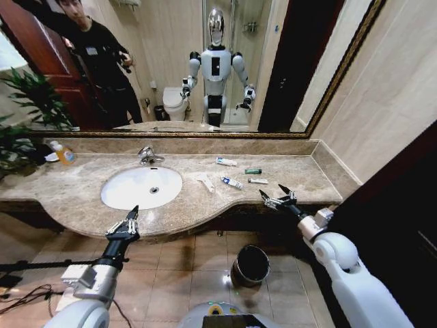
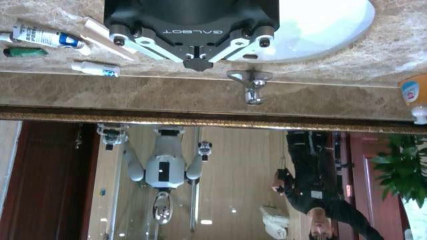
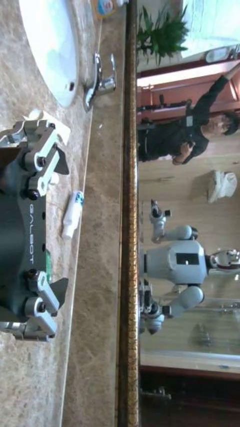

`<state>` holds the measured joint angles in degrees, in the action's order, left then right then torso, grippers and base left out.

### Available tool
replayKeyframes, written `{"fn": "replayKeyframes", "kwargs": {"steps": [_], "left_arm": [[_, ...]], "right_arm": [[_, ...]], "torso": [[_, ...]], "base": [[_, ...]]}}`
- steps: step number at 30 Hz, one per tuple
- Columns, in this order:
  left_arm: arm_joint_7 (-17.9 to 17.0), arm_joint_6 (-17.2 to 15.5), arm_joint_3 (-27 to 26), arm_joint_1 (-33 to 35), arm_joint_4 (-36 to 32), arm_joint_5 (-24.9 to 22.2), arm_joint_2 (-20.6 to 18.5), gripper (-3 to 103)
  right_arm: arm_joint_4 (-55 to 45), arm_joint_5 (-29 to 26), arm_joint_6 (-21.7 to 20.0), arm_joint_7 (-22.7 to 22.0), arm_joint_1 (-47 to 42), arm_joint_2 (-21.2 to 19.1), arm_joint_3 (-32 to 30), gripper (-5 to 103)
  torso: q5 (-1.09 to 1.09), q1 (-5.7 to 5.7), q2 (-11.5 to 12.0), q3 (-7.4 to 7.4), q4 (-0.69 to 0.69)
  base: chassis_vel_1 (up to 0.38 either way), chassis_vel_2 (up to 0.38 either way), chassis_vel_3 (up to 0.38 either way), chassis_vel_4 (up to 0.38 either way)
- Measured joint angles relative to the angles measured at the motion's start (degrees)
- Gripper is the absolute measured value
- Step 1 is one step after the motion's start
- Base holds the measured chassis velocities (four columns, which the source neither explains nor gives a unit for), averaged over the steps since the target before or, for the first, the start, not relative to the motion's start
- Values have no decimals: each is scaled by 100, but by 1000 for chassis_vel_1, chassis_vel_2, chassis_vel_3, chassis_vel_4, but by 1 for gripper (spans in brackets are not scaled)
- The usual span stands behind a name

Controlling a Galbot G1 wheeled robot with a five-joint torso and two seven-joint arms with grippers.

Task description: Pick up the trash from the sink and place it in the trash bin.

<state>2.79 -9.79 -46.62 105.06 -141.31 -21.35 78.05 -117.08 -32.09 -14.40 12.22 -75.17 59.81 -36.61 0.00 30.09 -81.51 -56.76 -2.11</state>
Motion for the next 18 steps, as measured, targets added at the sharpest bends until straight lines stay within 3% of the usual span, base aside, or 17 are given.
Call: {"fn": "replayKeyframes", "kwargs": {"steps": [8,18], "left_arm": [[0,0,0,0,0,0,0,0],[0,0,0,0,0,0,0,0]], "right_arm": [[-161,-177,-182,-214,59,-372,61,100],[87,-474,-527,68,275,-967,319,100]], "torso": [[-1,0,0,0,0],[1,0,0,0,1]], "base": [[0,0,0,0],[0,0,0,0]]}}
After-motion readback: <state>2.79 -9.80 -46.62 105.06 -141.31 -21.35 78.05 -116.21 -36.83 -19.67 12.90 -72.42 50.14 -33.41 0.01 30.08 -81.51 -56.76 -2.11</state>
